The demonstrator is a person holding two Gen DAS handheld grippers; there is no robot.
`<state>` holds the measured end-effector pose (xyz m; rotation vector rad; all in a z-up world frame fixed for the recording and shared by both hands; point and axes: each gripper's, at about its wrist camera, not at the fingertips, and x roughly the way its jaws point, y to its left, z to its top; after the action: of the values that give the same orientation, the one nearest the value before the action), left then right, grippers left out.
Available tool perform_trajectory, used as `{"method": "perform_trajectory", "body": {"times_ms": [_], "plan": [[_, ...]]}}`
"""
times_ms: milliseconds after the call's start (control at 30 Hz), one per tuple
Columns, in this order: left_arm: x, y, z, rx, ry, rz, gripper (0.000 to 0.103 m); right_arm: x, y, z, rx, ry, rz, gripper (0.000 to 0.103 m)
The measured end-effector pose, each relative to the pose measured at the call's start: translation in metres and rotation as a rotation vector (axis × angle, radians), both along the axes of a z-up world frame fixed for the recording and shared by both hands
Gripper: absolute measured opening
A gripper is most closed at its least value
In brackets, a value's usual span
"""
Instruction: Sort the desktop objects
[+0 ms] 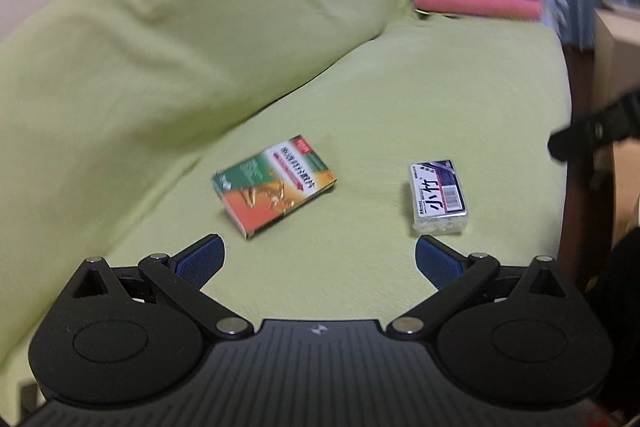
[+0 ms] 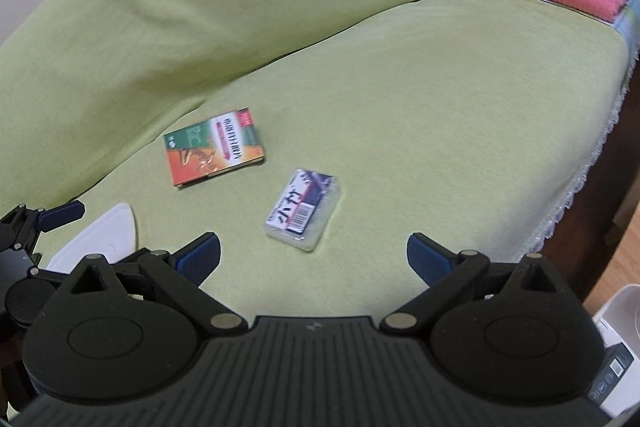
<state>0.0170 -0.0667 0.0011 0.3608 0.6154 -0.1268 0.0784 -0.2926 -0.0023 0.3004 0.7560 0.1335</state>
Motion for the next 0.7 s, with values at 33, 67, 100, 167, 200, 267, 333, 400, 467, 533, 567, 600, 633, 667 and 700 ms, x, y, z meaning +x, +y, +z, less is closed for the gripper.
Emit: {"method": "perform_trajectory", "body": {"times_ms": [33, 67, 100, 167, 200, 267, 333, 400, 467, 533, 567, 600, 633, 667, 700], "plan": [[0.000, 0.003, 0.000, -0.005, 0.004, 0.013, 0.102, 0.001, 0.002, 0.000, -0.002, 0.000, 0.006, 0.099], [0.001, 0.007, -0.001, -0.010, 0.007, 0.026, 0.102, 0.002, 0.004, -0.001, -0.004, 0.000, 0.011, 0.099], [0.001, 0.010, -0.002, -0.014, 0.010, 0.040, 0.102, 0.003, 0.005, -0.001, -0.005, -0.001, 0.015, 0.099], [-0.002, 0.015, -0.004, -0.033, 0.011, 0.066, 0.102, 0.005, 0.009, -0.001, -0.011, -0.004, 0.023, 0.099], [-0.004, 0.015, -0.007, -0.052, -0.005, 0.078, 0.102, 0.005, 0.011, -0.001, -0.014, -0.005, 0.027, 0.099], [-0.005, 0.014, -0.012, -0.080, -0.034, 0.088, 0.102, 0.007, 0.013, -0.001, -0.013, -0.003, 0.033, 0.099], [-0.007, 0.016, -0.014, -0.093, -0.038, 0.085, 0.102, 0.007, 0.016, -0.002, -0.012, -0.001, 0.037, 0.099], [-0.006, 0.017, -0.015, -0.101, -0.030, 0.084, 0.102, 0.008, 0.018, -0.003, -0.012, 0.000, 0.041, 0.099], [-0.004, 0.020, -0.016, -0.112, -0.007, 0.099, 0.102, 0.009, 0.019, -0.004, -0.014, 0.000, 0.045, 0.099], [-0.003, 0.023, -0.017, -0.107, 0.008, 0.105, 0.102, 0.010, 0.020, -0.004, -0.017, -0.002, 0.048, 0.099], [-0.002, 0.024, -0.018, -0.096, 0.012, 0.107, 0.102, 0.010, 0.021, -0.005, -0.018, -0.002, 0.049, 0.099], [-0.001, 0.023, -0.020, -0.081, 0.012, 0.108, 0.102, 0.010, 0.021, -0.005, -0.020, -0.002, 0.050, 0.099], [-0.001, 0.023, -0.021, -0.068, 0.014, 0.109, 0.102, 0.011, 0.022, -0.005, -0.022, -0.002, 0.051, 0.099], [-0.001, 0.024, -0.022, -0.062, 0.019, 0.111, 0.102, 0.011, 0.023, -0.006, -0.025, -0.003, 0.051, 0.099], [0.000, 0.024, -0.022, -0.059, 0.026, 0.111, 0.102, 0.012, 0.024, -0.006, -0.028, -0.004, 0.053, 0.099]]}}
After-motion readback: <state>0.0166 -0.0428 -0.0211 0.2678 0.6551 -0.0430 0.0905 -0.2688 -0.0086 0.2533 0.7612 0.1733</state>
